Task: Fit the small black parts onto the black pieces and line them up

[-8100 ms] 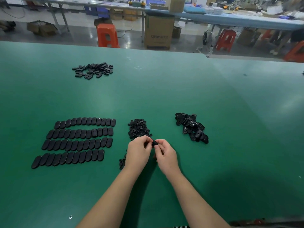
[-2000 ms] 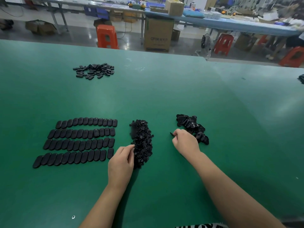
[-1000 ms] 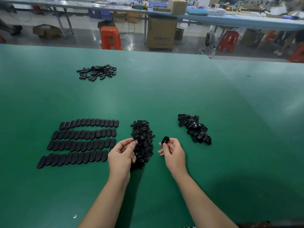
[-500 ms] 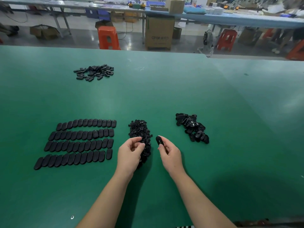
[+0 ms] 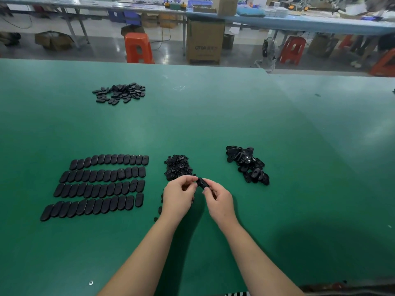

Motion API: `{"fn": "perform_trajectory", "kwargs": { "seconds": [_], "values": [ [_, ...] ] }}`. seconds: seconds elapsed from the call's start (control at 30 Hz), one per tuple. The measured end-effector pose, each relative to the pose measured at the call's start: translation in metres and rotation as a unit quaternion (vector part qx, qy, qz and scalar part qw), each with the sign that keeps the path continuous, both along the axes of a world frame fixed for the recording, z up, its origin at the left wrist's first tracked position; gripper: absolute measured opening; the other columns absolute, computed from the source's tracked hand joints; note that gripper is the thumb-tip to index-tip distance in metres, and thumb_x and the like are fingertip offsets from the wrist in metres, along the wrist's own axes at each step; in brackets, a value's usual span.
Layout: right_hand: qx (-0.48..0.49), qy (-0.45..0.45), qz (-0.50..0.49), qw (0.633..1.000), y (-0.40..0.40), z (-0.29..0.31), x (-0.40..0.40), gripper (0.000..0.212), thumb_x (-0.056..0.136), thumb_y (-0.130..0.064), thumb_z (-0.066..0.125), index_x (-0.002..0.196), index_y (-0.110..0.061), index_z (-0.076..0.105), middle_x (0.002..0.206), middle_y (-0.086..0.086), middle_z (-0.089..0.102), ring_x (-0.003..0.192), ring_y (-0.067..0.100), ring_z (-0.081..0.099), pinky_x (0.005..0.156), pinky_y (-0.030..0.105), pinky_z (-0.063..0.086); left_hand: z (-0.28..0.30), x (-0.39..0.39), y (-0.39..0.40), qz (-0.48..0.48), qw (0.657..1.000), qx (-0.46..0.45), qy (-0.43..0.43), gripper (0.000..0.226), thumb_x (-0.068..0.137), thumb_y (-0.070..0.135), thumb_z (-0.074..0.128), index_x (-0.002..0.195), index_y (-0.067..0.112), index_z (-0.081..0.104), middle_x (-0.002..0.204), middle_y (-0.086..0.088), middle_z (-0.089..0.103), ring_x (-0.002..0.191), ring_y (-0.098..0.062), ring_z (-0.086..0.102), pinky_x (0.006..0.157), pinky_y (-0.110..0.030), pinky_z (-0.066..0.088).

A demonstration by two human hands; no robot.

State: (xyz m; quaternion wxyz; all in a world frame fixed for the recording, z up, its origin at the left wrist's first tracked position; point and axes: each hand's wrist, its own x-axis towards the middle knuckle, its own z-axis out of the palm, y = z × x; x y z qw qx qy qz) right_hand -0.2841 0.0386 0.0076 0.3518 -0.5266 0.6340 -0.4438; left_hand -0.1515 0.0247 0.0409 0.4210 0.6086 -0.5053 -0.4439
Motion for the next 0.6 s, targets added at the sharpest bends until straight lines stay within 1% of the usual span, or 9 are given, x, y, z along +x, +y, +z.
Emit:
{"fn": "perform_trajectory", "kwargs": {
  "seconds": [0.1, 0.2, 0.27, 0.33, 0.37, 0.47, 0.6],
  "values": [
    [0.004, 0.001, 0.009, 1.0, 0.001, 0.001, 0.0, 0.03, 0.098, -0.008, 0.058, 0.123, -0.016, 0.073, 0.111, -0.005, 0.075, 0.099, 0.005, 0.067, 0.091, 0.021, 0.052, -0.001, -0.004, -0.001, 0.01, 0.999, 0.0, -0.03, 0.014, 0.09, 0.009, 0.069, 0.088, 0.023, 0.071, 0.068, 0.007, 0.071, 0.048, -0.007, 0.058, 0.05, -0.021, 0.047],
    [0.004, -0.002, 0.013, 1.0, 0.001, 0.002, 0.0, 0.03, 0.097, -0.008, 0.059, 0.121, -0.017, 0.073, 0.109, -0.006, 0.075, 0.098, 0.006, 0.068, 0.09, 0.021, 0.052, -0.001, -0.006, -0.002, 0.005, 0.997, -0.011, -0.073, 0.021, 0.09, 0.013, 0.069, 0.078, 0.03, 0.069, 0.068, 0.01, 0.071, 0.051, -0.003, 0.059, 0.054, -0.018, 0.048],
    [0.005, -0.001, 0.012, 1.0, 0.0, 0.001, 0.0, 0.03, 0.096, -0.009, 0.06, 0.12, -0.019, 0.073, 0.104, -0.007, 0.075, 0.088, 0.002, 0.067, 0.084, 0.017, 0.051, 0.001, -0.008, -0.002, 0.004, 0.995, -0.018, -0.1, 0.025, 0.09, 0.015, 0.069, 0.074, 0.034, 0.067, 0.071, 0.013, 0.07, 0.06, 0.001, 0.06, 0.058, -0.013, 0.044],
    [0.003, -0.001, 0.012, 1.0, 0.0, 0.001, 0.0, 0.029, 0.095, -0.009, 0.061, 0.119, -0.02, 0.074, 0.097, -0.01, 0.075, 0.079, -0.001, 0.064, 0.078, 0.014, 0.05, 0.002, -0.01, -0.003, 0.007, 0.993, -0.021, -0.119, 0.024, 0.09, 0.016, 0.069, 0.074, 0.035, 0.067, 0.074, 0.015, 0.069, 0.07, 0.002, 0.062, 0.059, -0.007, 0.041],
    [0.001, -0.002, 0.013, 1.0, 0.0, 0.001, 0.0, 0.029, 0.095, -0.009, 0.061, 0.119, -0.021, 0.074, 0.095, -0.011, 0.075, 0.078, 0.0, 0.064, 0.077, 0.015, 0.05, 0.002, -0.011, -0.003, 0.009, 0.992, -0.02, -0.123, 0.023, 0.091, 0.017, 0.069, 0.075, 0.034, 0.067, 0.075, 0.015, 0.069, 0.073, 0.002, 0.062, 0.059, -0.007, 0.04],
    [0.0, -0.014, 0.017, 1.0, 0.0, 0.0, -0.001, 0.029, 0.095, -0.009, 0.061, 0.118, -0.021, 0.074, 0.096, -0.01, 0.076, 0.084, 0.005, 0.068, 0.079, 0.02, 0.054, 0.002, -0.013, -0.004, 0.012, 0.992, -0.019, -0.125, 0.019, 0.091, 0.018, 0.068, 0.079, 0.033, 0.069, 0.077, 0.015, 0.069, 0.075, 0.002, 0.062, 0.06, -0.005, 0.04],
    [0.002, -0.018, 0.017, 1.0, 0.0, -0.003, -0.002, 0.028, 0.095, -0.009, 0.061, 0.116, -0.022, 0.075, 0.091, -0.012, 0.075, 0.077, -0.002, 0.065, 0.072, 0.012, 0.048, 0.002, -0.013, -0.004, 0.002, 0.992, -0.018, -0.129, 0.016, 0.092, 0.017, 0.067, 0.082, 0.03, 0.071, 0.079, 0.015, 0.07, 0.076, 0.003, 0.063, 0.062, -0.006, 0.04]
  ]
}}
